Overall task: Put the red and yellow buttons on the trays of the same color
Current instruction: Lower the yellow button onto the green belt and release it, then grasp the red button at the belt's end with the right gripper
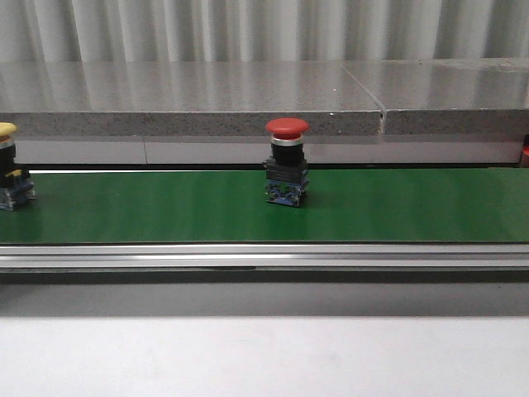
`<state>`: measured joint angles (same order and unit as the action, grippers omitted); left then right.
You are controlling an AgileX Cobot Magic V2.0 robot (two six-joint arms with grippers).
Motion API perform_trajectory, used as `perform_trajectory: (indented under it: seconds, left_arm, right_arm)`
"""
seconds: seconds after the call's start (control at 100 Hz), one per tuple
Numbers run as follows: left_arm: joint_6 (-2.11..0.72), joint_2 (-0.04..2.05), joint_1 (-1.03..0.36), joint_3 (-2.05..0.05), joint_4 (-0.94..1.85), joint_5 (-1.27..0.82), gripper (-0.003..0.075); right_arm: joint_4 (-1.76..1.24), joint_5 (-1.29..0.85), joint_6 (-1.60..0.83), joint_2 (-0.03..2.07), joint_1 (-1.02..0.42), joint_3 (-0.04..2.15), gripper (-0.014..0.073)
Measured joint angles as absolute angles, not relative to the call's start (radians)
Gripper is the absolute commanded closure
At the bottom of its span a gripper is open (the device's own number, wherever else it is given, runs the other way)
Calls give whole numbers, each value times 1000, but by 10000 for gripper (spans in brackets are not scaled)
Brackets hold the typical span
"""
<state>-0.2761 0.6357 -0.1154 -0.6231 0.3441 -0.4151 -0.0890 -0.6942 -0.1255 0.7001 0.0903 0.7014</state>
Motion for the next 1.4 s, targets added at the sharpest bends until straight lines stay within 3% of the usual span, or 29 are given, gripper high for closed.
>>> perform_trajectory:
  seconds: [0.13,0.4,0.82,0.93,1.08,1.13,1.4]
  left_arm:
    - [-276,512,-118,-537,344,-396,318]
    - [-276,360,-118,-424,344,-395,743]
    - [-276,354,-118,-417,344,-393,740]
    - [-276,354,-118,-417,344,-393,740]
    - [-276,354,-118,-417,344,-393,740]
    - [-276,354,-118,-417,344,-393,740]
    - [-276,354,-118,-417,344,-393,740]
  right_arm:
    - [-89,-694,-126,700,90,701,662]
    - [-89,-694,-126,700,90,701,662]
    - [-89,-688,-126,700,90,701,639]
    - [-89,-688,-126,700,90,701,472]
    - [-89,-699,-126,700,90,701,26]
    - [-89,-703,-126,700,90,701,-78]
    - [-89,-705,-126,761,90,721,-40]
